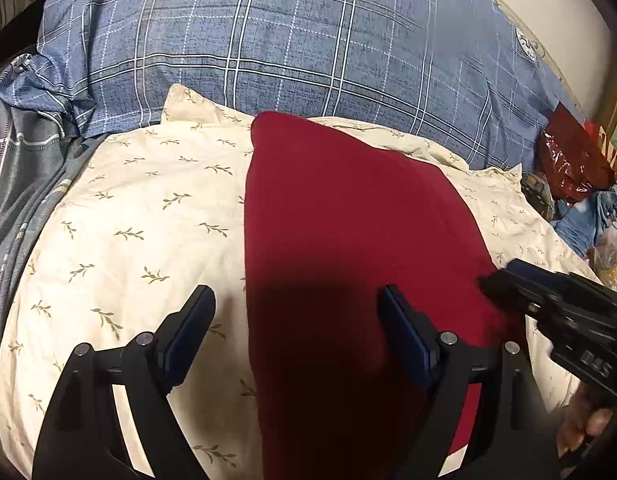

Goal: Fold small clothes

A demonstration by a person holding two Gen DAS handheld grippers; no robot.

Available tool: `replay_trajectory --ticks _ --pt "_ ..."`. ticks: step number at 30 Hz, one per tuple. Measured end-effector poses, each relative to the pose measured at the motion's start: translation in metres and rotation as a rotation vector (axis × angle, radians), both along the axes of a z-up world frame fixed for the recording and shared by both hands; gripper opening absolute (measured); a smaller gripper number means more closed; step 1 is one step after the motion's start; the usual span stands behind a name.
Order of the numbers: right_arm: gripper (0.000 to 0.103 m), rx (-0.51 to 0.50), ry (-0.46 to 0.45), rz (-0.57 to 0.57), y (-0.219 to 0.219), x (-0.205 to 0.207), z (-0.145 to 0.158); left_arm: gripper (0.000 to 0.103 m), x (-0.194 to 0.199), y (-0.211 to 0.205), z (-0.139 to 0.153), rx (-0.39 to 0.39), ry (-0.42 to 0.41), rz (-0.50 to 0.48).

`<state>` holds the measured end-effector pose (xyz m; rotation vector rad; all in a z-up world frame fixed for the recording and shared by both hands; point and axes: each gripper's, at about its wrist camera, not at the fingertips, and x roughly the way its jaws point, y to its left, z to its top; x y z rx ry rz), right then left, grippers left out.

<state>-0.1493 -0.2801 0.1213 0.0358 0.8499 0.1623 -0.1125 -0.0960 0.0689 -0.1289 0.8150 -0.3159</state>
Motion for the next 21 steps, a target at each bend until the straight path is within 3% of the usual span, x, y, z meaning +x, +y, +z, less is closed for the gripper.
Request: replay_trajectory --ticks 6,10,13,14,16,21 --pt "0.04 0.057 -0.033 0.01 0.006 -0.019 0.005 0.084 -0.012 0.006 0.009 0.037 -0.018 0.016" --pt "0.041 -0.002 -0.01 -0.021 0.011 -0.024 -0.008 0.084 -0.028 0.009 0.02 0.105 -0.06 0.02" --pt "0.041 0.054 -0.013 -0.026 0.004 -0.032 -0.004 0.084 -0.042 0.018 0.026 0.121 -0.096 0.052" --pt "0.043 0.062 -0.022 -0.028 0.003 -0.036 -0.002 0.084 -0.045 0.02 0.027 0.12 -0.101 0.061" --pt "0.06 0.074 -0.05 -0.042 0.0 -0.043 0.003 0.084 -0.052 0.026 0.026 0.115 -0.096 0.082" --pt "0.067 0.086 -0.089 -0.052 0.005 -0.056 0.006 0.084 -0.067 0.033 0.023 0.133 -0.114 0.119"
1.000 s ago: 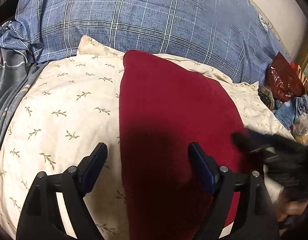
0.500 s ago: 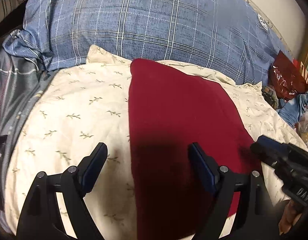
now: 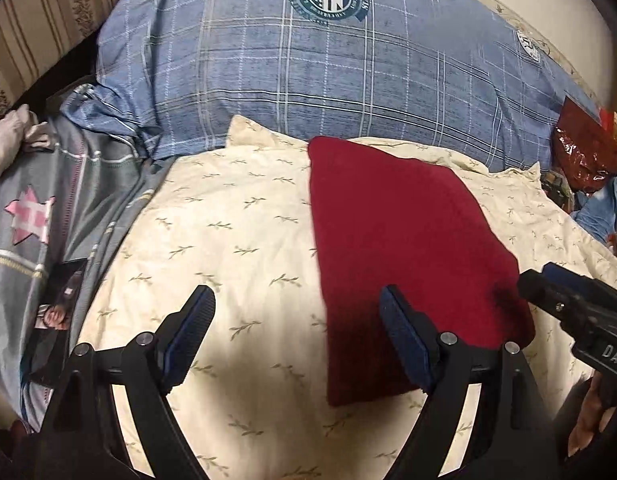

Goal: Fold small clothes

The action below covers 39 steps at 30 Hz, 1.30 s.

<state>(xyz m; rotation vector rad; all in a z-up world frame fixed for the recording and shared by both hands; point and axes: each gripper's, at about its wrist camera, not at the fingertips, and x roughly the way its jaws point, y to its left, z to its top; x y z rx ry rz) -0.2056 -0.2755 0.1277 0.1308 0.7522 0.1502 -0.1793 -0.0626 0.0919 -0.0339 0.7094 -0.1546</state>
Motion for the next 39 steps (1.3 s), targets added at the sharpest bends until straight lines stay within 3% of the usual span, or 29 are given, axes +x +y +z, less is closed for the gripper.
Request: replay_trajectory --ticks 11,17,39 --pt "0.075 -0.038 -0.026 0.02 0.021 -0.014 -0.004 0.084 -0.006 0.0 -0.011 0.058 -0.046 -0.004" --pt "0.075 -0.03 -0.035 0.01 0.02 -0.011 -0.008 0.084 -0.005 -0.005 -0.016 0.062 -0.033 -0.048" --pt "0.076 -0.063 -0.068 -0.032 0.004 -0.008 -0.025 0.084 0.001 -0.014 -0.023 0.113 -0.035 -0.027"
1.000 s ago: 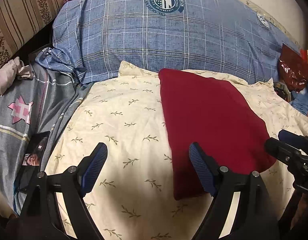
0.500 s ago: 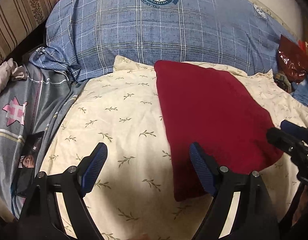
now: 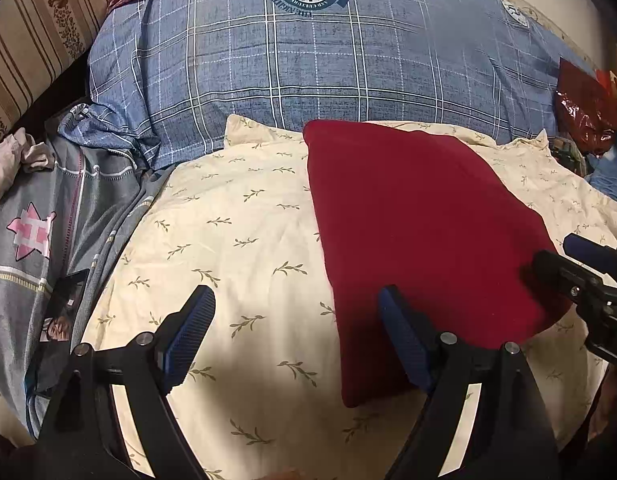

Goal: Fold small clothes

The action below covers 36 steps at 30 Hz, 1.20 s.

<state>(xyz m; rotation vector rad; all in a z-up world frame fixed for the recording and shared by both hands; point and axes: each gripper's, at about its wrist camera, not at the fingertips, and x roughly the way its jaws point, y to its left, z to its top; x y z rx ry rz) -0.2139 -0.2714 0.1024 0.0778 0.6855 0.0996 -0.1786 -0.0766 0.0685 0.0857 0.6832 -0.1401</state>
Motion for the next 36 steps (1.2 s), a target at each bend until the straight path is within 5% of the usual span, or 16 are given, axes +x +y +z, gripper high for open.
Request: replay_trajectory --ticks 36 --pt "0.076 -0.011 0.012 0.025 0.0027 0.0021 -0.0063 0.084 0.004 0.0036 0.0004 -0.028 0.021 0.012"
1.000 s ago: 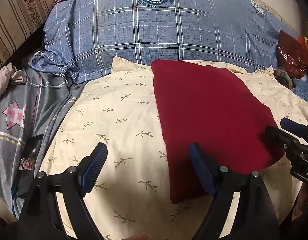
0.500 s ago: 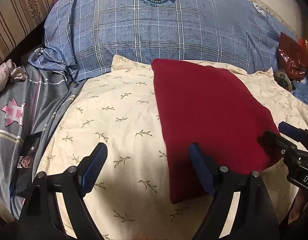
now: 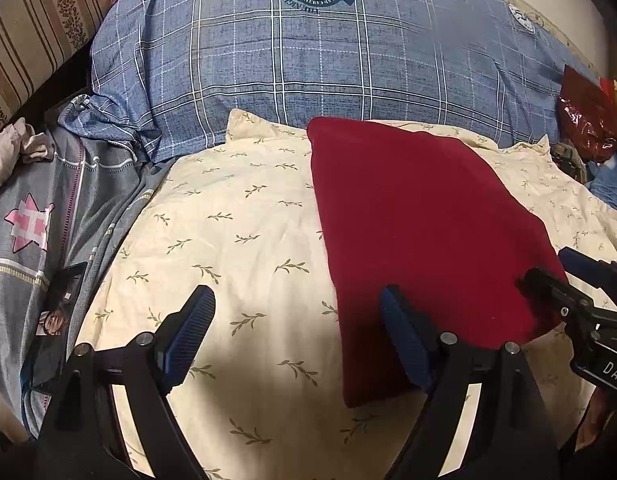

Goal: Fold small clothes

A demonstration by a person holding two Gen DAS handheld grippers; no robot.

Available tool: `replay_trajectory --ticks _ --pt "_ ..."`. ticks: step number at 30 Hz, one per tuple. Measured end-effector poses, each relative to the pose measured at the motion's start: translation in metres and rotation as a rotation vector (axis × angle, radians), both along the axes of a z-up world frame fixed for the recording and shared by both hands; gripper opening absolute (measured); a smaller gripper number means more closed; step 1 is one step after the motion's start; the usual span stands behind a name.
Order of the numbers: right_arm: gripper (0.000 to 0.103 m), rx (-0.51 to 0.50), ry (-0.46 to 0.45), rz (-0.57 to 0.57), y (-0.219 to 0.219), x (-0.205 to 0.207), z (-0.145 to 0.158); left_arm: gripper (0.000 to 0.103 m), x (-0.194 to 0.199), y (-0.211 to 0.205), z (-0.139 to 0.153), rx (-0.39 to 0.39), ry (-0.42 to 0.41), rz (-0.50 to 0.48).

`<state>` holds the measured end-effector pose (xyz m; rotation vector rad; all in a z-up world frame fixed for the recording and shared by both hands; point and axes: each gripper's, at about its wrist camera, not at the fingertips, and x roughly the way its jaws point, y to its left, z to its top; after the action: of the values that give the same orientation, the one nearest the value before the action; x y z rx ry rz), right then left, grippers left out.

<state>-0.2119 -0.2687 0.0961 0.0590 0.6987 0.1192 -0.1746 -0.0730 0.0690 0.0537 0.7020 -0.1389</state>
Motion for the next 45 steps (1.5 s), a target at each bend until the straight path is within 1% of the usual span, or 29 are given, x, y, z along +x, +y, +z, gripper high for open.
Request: replay_trajectory --ticks 9,17,24,32,45 --pt "0.077 0.017 0.001 -0.007 -0.0037 0.0036 0.0012 0.084 0.0014 0.0009 -0.0012 0.007 0.0 0.014" --pt "0.078 0.001 -0.003 0.006 0.001 0.0034 0.0011 0.084 0.0005 0.0001 0.0004 0.017 -0.013 0.022" --pt "0.078 0.006 -0.001 0.005 0.0012 0.0043 0.0011 0.084 -0.001 0.0023 0.0032 0.01 -0.024 0.033" --pt "0.078 0.001 -0.002 0.011 0.0029 0.0034 0.0009 0.084 -0.0015 0.0004 0.0037 0.022 -0.032 0.033" --pt "0.08 -0.001 0.015 0.007 0.005 0.0054 -0.0022 0.084 -0.0007 0.0012 0.0024 0.004 -0.023 0.032"
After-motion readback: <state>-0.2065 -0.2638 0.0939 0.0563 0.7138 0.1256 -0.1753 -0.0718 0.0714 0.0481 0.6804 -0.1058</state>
